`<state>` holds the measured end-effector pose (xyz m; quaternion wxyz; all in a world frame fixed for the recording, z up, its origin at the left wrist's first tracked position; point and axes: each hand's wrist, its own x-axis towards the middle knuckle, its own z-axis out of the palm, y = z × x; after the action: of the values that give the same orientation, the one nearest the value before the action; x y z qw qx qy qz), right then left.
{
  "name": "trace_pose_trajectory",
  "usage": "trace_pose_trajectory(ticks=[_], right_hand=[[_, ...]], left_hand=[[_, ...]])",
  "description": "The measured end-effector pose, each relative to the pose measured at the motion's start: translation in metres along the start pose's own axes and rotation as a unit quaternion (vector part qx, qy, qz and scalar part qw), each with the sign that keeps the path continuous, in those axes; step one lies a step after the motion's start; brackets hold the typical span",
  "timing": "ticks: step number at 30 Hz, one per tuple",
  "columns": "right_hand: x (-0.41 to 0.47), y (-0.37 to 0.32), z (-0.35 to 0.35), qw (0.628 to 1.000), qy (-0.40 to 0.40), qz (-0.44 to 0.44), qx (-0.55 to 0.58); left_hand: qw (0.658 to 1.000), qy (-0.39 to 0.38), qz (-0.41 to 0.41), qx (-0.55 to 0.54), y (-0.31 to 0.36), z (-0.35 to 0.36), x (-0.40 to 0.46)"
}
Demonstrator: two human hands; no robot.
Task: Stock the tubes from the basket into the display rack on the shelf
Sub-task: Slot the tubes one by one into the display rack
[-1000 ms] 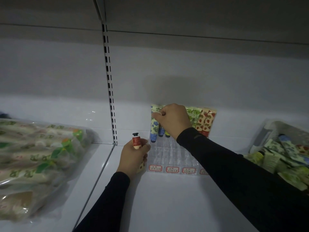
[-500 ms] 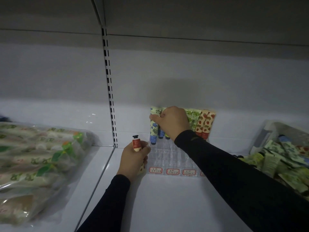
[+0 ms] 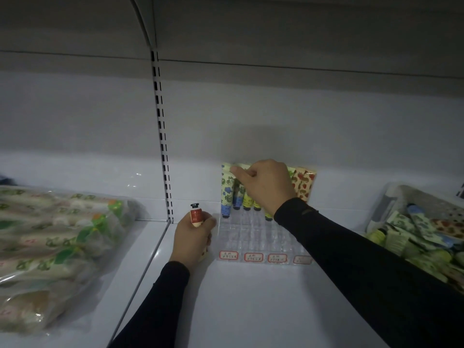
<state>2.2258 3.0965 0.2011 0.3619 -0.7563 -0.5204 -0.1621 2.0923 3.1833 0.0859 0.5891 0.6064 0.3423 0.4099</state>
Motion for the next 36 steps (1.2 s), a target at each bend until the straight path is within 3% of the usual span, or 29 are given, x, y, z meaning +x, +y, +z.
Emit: trace_pose_trajectory(ticks=[3, 7, 12, 16, 19, 24, 29, 32, 34, 36], right_hand=[[-0.014, 0.004, -0.011, 1.0, -0.007, -0.005, 0.015], [-0.039, 0.007, -0.021, 0.995, -0.085, 0.0, 0.052], [-0.067, 0.013, -0.028, 0.969, -0.199, 0.066, 0.132], [-0.082, 0.015, -0.037, 0.911, -0.267, 0.176, 0.26], [-0.089, 0.022, -0.047, 0.852, -0.287, 0.241, 0.366], [-0.096, 0.041, -0.071, 0.781, -0.183, 0.304, 0.514], [-0.095, 0.06, -0.088, 0.775, -0.093, 0.317, 0.539], [-0.096, 0.067, -0.091, 0.785, -0.062, 0.313, 0.531], [-0.095, 0.073, -0.095, 0.804, -0.034, 0.299, 0.513], [-0.091, 0.083, -0.1, 0.846, -0.007, 0.27, 0.459]], left_hand=[[0.998, 0.002, -0.01, -0.059, 0.005, -0.006, -0.003], [0.98, -0.02, -0.049, -0.191, 0.021, -0.01, -0.015], [0.978, -0.067, 0.016, -0.196, 0.055, 0.0, -0.043], [0.964, -0.124, 0.028, -0.235, 0.076, 0.017, -0.058], [0.954, -0.122, 0.016, -0.272, 0.077, 0.031, -0.063], [0.953, -0.11, -0.024, -0.281, 0.071, 0.055, -0.073], [0.98, -0.126, -0.01, -0.152, 0.059, 0.077, -0.082], [0.989, -0.126, 0.071, -0.013, 0.053, 0.085, -0.084], [0.976, -0.112, 0.143, 0.123, 0.048, 0.083, -0.083], [0.928, -0.076, 0.21, 0.298, 0.036, 0.074, -0.079]])
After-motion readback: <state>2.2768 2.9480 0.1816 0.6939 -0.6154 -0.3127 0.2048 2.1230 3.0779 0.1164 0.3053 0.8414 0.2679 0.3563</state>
